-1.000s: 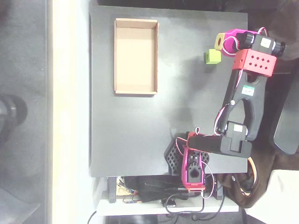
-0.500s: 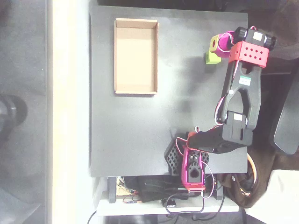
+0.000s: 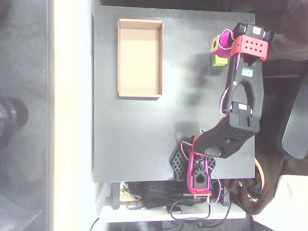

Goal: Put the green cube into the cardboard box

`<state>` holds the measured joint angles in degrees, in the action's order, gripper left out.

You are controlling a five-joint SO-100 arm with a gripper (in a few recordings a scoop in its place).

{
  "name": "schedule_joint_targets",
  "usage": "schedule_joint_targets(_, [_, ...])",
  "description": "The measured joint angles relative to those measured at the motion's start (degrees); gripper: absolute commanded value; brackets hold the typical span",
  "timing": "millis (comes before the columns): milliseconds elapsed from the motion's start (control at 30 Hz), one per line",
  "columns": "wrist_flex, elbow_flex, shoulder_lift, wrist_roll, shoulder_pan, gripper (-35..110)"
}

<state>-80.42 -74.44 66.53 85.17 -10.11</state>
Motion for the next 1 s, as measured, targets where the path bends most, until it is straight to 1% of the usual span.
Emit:
schedule_joint_targets(267, [0.0,0.26,-4.75,0.0,0.09,34])
schedule_joint_targets(1000, [0.09,3.78,-8.61,0.0,1.67,34])
